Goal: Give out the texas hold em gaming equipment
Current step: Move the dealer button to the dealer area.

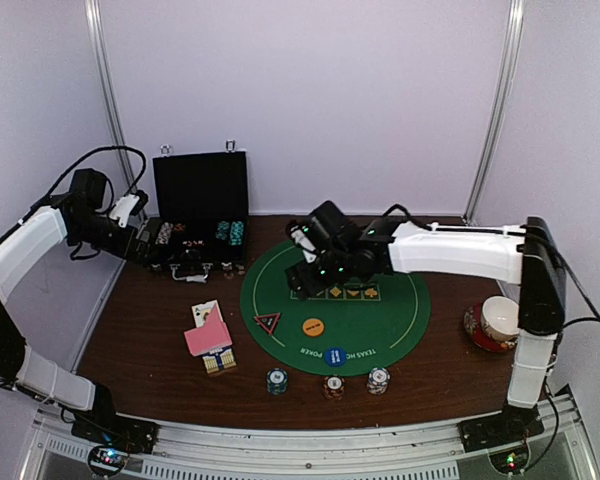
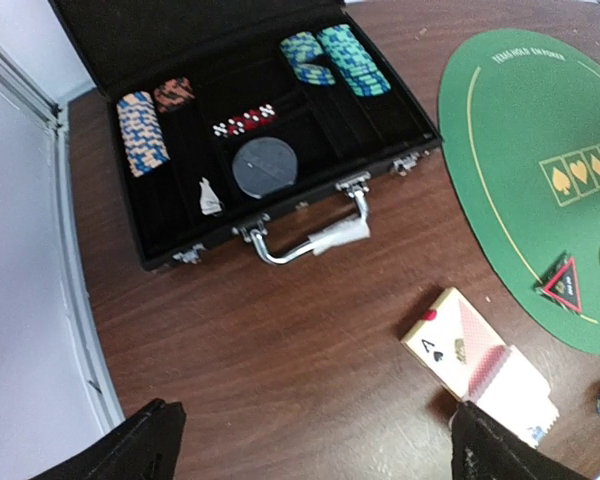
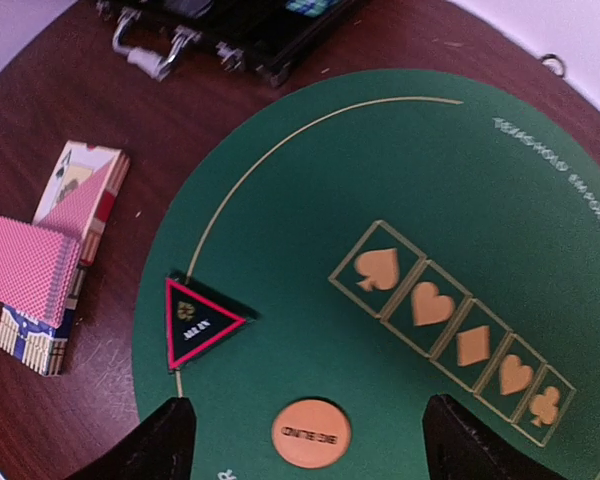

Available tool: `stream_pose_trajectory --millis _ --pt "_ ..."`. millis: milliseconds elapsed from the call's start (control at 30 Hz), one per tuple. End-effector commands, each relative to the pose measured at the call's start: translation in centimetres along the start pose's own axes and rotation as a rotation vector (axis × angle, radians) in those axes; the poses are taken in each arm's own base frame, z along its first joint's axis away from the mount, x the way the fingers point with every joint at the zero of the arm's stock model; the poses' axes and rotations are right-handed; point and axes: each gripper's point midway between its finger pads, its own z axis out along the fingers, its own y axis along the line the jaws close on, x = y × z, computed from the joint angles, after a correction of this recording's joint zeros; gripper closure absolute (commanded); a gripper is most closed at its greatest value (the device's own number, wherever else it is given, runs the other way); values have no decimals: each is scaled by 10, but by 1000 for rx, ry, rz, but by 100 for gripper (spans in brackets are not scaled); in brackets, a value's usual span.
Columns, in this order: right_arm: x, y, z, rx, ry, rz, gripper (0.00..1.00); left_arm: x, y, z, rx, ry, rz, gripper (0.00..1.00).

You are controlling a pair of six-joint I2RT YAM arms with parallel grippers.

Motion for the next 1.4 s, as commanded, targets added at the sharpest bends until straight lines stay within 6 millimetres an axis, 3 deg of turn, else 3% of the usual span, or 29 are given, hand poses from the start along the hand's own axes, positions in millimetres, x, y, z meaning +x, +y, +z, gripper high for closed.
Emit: stream_pose_trajectory --millis 0,167,333,600,900,1367 --pt "23 48 24 -53 115 -74 19 -2 -15 -17 73 -10 30 2" --pt "38 91 51 -111 163 -129 20 7 -23 -16 112 1 32 2" --pt "51 105 68 -100 207 -133 22 10 -25 -17 116 8 46 2" --pt "70 101 83 -53 267 -150 30 4 -31 -30 128 -34 71 3" --pt "85 102 96 -56 307 -150 45 0 -32 -32 138 -43 58 2" --pt "76 95 120 -62 300 -137 57 -8 -32 -34 144 -57 49 2"
